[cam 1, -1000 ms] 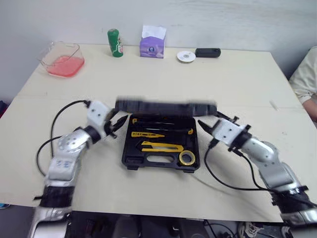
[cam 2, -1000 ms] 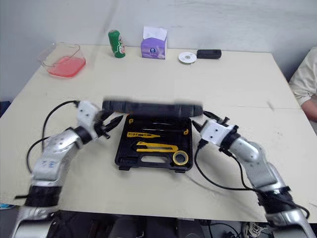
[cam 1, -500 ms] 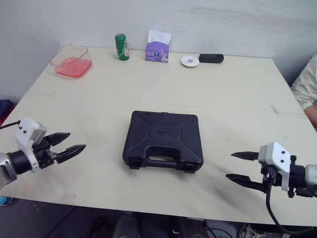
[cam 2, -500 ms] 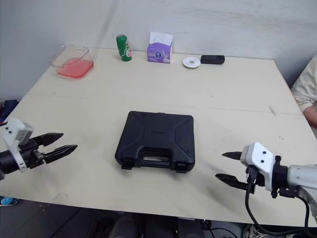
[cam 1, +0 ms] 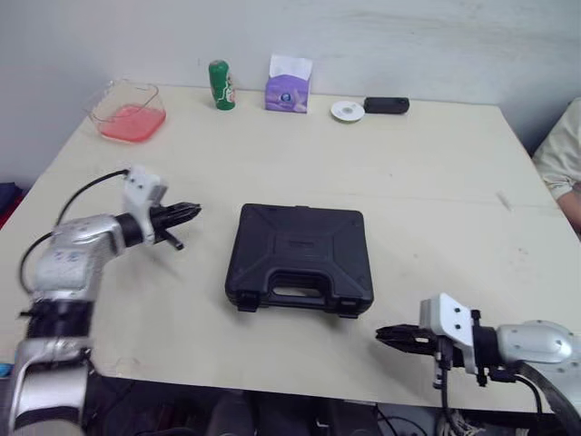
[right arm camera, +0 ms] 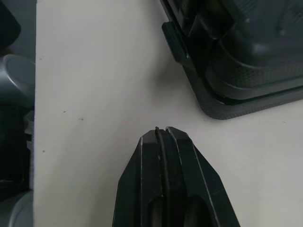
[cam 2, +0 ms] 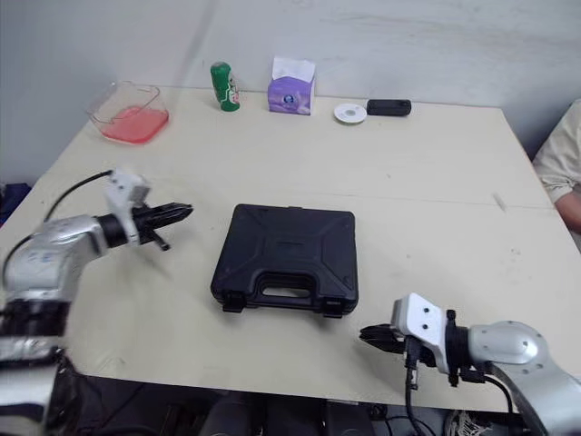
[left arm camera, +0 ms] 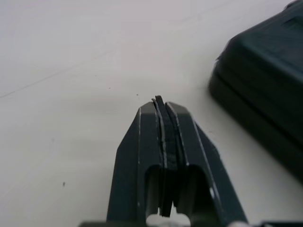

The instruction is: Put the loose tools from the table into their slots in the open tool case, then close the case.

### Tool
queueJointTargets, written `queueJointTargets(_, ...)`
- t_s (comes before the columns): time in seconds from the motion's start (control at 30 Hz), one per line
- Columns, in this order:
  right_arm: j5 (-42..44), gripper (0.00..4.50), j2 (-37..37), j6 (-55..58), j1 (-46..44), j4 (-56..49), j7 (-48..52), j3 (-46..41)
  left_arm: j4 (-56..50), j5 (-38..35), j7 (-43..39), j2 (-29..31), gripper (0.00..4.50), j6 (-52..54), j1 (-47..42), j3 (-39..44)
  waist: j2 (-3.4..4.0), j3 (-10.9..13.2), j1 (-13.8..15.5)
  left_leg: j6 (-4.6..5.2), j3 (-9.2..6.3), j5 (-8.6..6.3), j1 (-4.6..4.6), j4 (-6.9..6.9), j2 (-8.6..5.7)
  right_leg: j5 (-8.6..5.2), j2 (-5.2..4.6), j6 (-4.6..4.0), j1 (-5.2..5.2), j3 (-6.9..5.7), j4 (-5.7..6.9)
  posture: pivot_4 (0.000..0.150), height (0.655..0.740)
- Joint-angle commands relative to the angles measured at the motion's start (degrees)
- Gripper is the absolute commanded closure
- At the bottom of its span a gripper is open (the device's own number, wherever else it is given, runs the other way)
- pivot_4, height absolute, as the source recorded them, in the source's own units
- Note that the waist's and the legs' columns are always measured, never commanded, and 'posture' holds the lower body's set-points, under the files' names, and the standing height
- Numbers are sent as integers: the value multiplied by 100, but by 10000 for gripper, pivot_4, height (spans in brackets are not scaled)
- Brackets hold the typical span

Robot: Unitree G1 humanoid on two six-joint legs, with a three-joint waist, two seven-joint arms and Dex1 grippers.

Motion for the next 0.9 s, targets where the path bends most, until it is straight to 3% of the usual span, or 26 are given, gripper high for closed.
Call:
queueJointTargets(0.03,-99,45000,80,-118,-180,57,4,92,926,665,-37,-266,44698,-952,-735,-468,-1,0,-13,3,7,-4,-3,0,0,1,1,2,-4,2,0,1500,7244)
queueJointTargets(0.27,-269,45000,391,-13,-591,187,-224,471,3013,1197,-323,-951,44698,-2102,-1871,-811,-6,2,-34,-35,38,-10,-12,32,18,-7,51,12,-18,-5,2,1500,7244)
queueJointTargets(0.4,-523,45000,714,-124,-875,502,-564,557,3505,1284,-963,-1056,44698,-2495,-2067,-852,-6,3,-32,-39,51,-15,-11,50,22,-8,60,9,-27,3,18,1500,7244)
queueJointTargets(0.6,-509,45000,894,-38,-1111,728,-806,263,3154,1267,-1993,-826,44698,-2727,-1743,-871,-6,4,-28,-17,55,-27,-11,66,29,-6,58,12,-27,7,36,1500,7244)
queueJointTargets(0.7,-447,45000,827,13,-1161,829,-789,54,2347,1042,-2489,-638,44698,-2471,-1285,-786,-5,4,-27,-15,56,-29,-11,67,31,-6,52,13,-26,11,36,1500,7244)
queueJointTargets(0.9,-556,45000,590,-122,-1177,1075,-670,-223,1099,825,-2495,-380,44698,-1879,-666,-588,-4,5,-26,-13,55,-30,-11,70,43,-7,49,11,-27,22,42,1500,7244)
